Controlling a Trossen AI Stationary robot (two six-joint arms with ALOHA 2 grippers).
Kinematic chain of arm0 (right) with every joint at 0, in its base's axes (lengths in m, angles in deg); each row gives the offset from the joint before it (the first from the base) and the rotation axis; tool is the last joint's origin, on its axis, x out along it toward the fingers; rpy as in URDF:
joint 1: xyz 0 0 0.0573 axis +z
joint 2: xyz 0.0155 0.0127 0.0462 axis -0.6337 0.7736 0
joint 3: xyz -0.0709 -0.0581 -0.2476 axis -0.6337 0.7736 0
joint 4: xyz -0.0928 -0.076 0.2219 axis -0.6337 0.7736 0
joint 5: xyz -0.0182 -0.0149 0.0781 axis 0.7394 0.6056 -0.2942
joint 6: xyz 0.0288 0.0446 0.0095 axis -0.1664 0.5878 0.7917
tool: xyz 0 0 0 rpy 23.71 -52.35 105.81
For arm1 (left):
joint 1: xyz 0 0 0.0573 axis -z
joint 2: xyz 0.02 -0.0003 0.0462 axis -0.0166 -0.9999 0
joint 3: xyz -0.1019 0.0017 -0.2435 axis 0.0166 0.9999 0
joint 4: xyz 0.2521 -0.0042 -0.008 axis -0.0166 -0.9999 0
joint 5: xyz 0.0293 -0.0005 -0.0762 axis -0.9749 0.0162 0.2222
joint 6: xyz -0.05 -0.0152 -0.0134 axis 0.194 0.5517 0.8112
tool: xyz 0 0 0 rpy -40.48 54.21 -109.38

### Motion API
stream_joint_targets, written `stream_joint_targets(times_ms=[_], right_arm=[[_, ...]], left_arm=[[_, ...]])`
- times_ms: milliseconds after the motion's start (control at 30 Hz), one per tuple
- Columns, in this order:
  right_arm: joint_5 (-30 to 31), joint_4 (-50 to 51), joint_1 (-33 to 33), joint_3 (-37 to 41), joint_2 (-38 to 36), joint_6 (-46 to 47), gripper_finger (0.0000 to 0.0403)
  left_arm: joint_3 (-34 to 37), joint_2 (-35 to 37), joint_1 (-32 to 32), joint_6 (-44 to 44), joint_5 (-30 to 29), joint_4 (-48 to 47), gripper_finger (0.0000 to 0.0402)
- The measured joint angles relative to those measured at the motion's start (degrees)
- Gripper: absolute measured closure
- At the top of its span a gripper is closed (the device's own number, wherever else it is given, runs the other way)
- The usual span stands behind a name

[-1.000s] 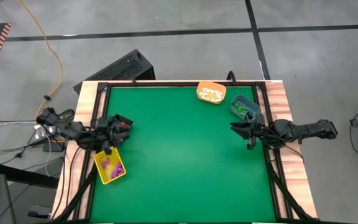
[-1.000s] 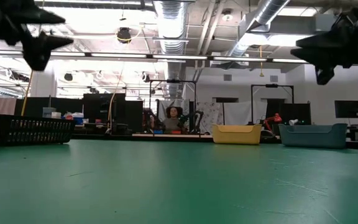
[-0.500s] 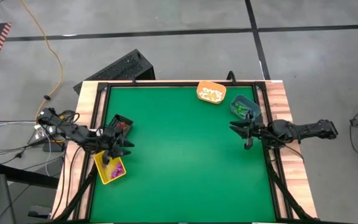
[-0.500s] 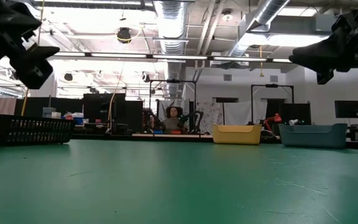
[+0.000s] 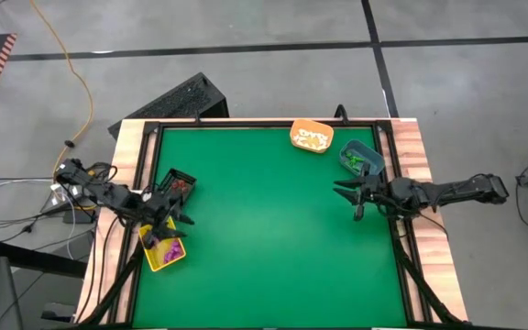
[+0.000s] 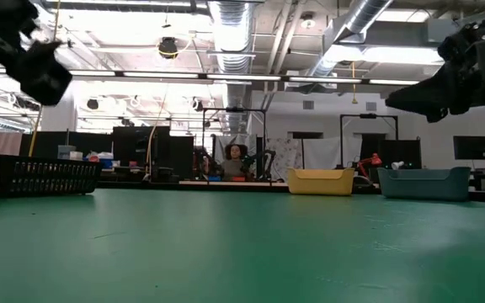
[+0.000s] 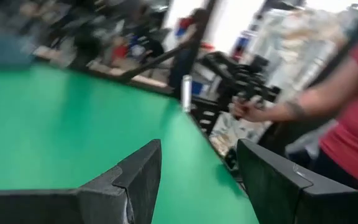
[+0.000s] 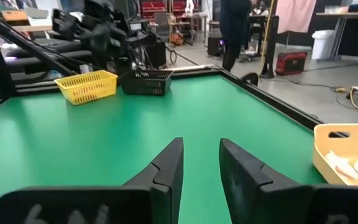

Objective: Sort Halloween decoration
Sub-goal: Return to Home Position

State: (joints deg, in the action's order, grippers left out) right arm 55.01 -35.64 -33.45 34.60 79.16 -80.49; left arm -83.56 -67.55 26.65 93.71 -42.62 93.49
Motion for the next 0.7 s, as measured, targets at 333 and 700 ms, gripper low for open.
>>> stream_joint_targets(times_ms=[333,700], right_arm=[[0.22,-3.59,0.13,0.01,0.92,-1.52,0.0291],[0.15,-4.72,0.13,0.01,0.94,-1.48,0.0291]], left_arm=[[0.11,0.04,-5.79,-10.65,13.71,3.81,0.0202],[0.20,0.04,-20.91,-7.37,28.30,3.37,0.0202]])
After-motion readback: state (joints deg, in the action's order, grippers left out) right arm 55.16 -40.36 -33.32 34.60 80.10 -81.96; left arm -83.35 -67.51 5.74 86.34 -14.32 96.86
